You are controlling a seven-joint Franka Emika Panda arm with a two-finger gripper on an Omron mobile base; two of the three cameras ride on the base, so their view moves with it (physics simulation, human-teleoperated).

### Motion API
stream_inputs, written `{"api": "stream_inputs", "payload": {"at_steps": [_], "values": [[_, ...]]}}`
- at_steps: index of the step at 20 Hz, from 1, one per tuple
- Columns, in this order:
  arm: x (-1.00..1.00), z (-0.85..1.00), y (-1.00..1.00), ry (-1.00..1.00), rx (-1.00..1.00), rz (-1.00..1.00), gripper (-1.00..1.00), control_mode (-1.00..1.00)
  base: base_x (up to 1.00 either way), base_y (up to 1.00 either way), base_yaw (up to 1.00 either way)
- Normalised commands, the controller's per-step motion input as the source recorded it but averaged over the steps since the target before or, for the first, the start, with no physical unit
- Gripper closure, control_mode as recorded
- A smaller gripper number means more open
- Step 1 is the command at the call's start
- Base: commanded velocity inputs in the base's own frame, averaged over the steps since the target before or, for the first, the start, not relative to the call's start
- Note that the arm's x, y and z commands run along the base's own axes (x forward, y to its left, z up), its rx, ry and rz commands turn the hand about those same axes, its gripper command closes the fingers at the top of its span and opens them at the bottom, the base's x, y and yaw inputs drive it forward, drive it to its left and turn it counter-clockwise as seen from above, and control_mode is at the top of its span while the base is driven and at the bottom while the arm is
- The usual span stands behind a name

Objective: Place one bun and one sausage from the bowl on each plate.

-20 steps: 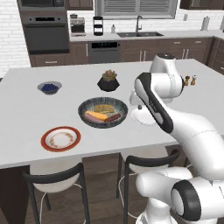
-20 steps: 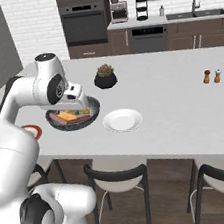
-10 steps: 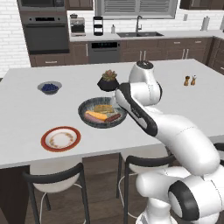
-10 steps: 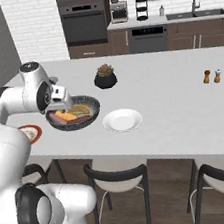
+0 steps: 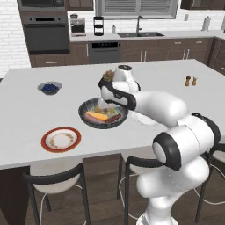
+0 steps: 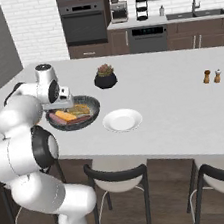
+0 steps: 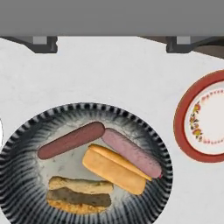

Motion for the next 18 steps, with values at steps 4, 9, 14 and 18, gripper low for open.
{"api": "stream_inputs", "payload": {"at_steps": [4, 9, 14, 18], "values": [[1.0, -0.19, 0.07, 0.07, 0.0, 0.13, -1.0, -1.0, 0.0, 0.0, 0.0], [0.81, -0.22, 0.0, 0.01, 0.0, 0.15, -1.0, -1.0, 0.0, 0.0, 0.0], [0.34, -0.56, 0.12, 0.0, 0.0, 0.19, -1.0, -1.0, 0.0, 0.0, 0.0], [0.07, -0.3, -0.09, 0.1, -0.09, 0.06, -1.0, -1.0, 0.0, 0.0, 0.0]]}}
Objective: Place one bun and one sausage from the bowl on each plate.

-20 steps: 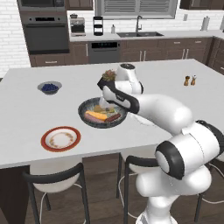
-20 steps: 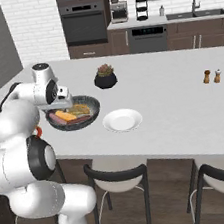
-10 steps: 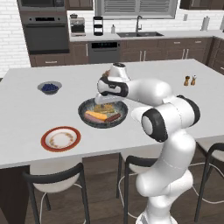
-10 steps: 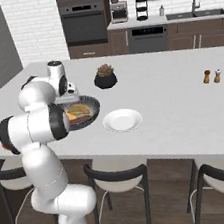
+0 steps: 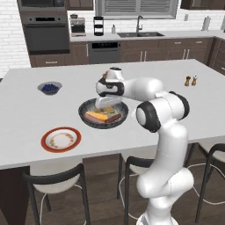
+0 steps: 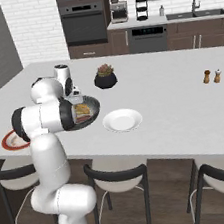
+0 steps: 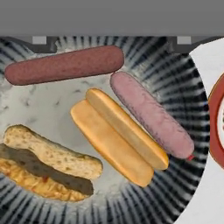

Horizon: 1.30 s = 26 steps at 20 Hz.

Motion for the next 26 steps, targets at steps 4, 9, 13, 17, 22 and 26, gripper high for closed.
{"api": "stream_inputs", "payload": {"at_steps": [4, 9, 13, 17, 22, 26], "values": [[0.1, -0.24, -0.03, 0.4, -0.22, -0.12, -1.0, -1.0, 0.0, 0.0, 0.0], [0.04, -0.05, 0.02, 0.43, -0.2, -0.11, -1.0, -1.0, 0.0, 0.0, 0.0], [0.09, -0.07, 0.01, 0.0, 0.0, -0.1, -1.0, -1.0, 0.0, 0.0, 0.0], [0.34, -0.18, 0.01, 0.05, 0.0, -0.23, -1.0, -1.0, 0.0, 0.0, 0.0], [-0.33, -0.3, -0.06, 0.05, 0.0, -0.17, -1.0, -1.0, 0.0, 0.0, 0.0], [-0.52, -0.15, -0.18, -0.04, 0.01, -0.09, -1.0, -1.0, 0.0, 0.0, 0.0]]}}
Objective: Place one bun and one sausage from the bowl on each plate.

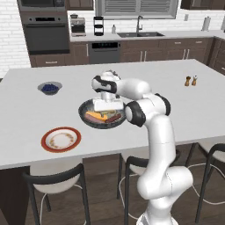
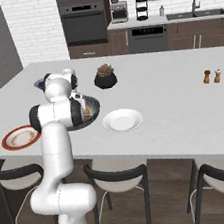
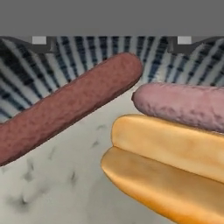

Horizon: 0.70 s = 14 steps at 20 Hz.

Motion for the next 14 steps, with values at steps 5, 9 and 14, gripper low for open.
{"api": "stream_inputs", "payload": {"at_steps": [5, 9, 14], "values": [[0.2, -0.08, 0.0, -0.02, -0.01, -0.18, -1.0, -1.0, 0.0, 0.0, 0.0], [0.1, -0.01, 0.0, 0.03, -0.05, -0.28, -1.0, -1.0, 0.0, 0.0, 0.0], [-0.12, -0.24, 0.01, 0.02, -0.06, -0.18, -1.0, -1.0, 0.0, 0.0, 0.0]]}}
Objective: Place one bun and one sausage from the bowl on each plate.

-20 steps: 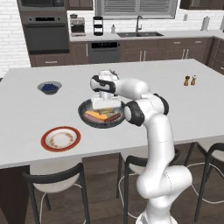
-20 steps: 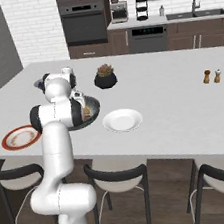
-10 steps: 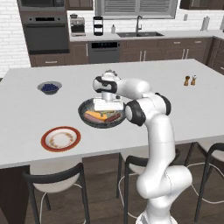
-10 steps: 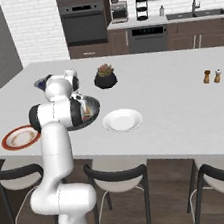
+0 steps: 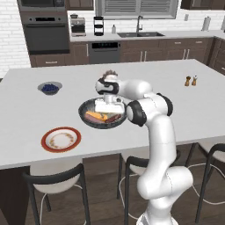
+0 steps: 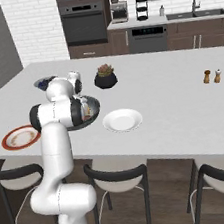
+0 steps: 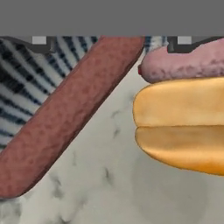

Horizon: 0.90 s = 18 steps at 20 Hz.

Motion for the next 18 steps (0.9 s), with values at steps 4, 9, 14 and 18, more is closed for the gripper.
{"api": "stream_inputs", "payload": {"at_steps": [4, 9, 14, 18], "values": [[0.0, -0.32, 0.18, 0.0, -0.1, -0.09, -1.0, -1.0, 0.0, 0.0, 0.0], [0.0, -0.1, 0.33, 0.0, -0.17, 0.0, -1.0, -1.0, 0.0, 0.0, 0.0], [0.0, -0.14, -0.16, -0.01, -0.01, 0.0, -1.0, -1.0, 0.0, 0.0, 0.0], [-0.01, -0.19, -0.52, -0.04, 0.02, -0.02, -1.0, -1.0, 0.0, 0.0, 0.0]]}}
